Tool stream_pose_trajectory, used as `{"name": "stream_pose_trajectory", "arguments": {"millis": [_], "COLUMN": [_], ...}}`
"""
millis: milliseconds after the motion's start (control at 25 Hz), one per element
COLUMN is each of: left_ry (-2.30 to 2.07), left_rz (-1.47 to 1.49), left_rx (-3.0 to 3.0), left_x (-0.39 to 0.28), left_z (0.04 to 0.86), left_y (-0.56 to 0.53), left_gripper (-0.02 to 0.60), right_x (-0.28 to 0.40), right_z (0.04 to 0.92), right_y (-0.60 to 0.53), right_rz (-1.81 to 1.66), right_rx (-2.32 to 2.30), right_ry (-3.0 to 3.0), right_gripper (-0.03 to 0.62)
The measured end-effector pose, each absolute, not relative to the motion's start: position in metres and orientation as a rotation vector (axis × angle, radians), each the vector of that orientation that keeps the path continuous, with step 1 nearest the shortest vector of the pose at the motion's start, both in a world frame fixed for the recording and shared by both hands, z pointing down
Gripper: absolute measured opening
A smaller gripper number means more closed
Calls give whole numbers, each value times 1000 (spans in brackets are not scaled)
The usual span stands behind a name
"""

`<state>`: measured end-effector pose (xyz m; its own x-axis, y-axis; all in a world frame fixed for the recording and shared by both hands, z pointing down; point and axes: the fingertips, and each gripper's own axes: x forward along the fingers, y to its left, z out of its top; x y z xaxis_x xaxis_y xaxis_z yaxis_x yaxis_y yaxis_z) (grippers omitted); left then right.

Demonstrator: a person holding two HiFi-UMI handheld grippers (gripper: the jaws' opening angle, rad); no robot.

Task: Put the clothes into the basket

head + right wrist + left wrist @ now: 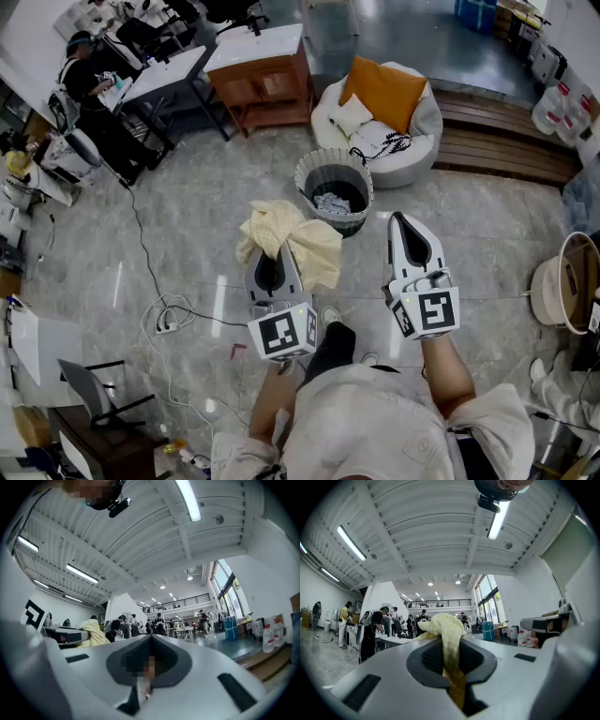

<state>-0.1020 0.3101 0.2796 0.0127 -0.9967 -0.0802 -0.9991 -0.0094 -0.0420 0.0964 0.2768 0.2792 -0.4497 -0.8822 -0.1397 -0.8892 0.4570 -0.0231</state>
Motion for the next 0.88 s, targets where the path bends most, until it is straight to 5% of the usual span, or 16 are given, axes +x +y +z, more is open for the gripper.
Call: {"name": "stream_pose_trajectory", "arguments": {"millis": [880], "left_ry": [2125], "left_rz": [57], "left_rx": [-2205], "left_x": [-73], "left_z": [281], "left_y": [404], "left_gripper": [32], "right_x": [130], "right_z": [279], "right_y": [360], "right_rz": [73], "right_rx": [-1600], "right_ry": [2537], "right_gripper": [-12]}}
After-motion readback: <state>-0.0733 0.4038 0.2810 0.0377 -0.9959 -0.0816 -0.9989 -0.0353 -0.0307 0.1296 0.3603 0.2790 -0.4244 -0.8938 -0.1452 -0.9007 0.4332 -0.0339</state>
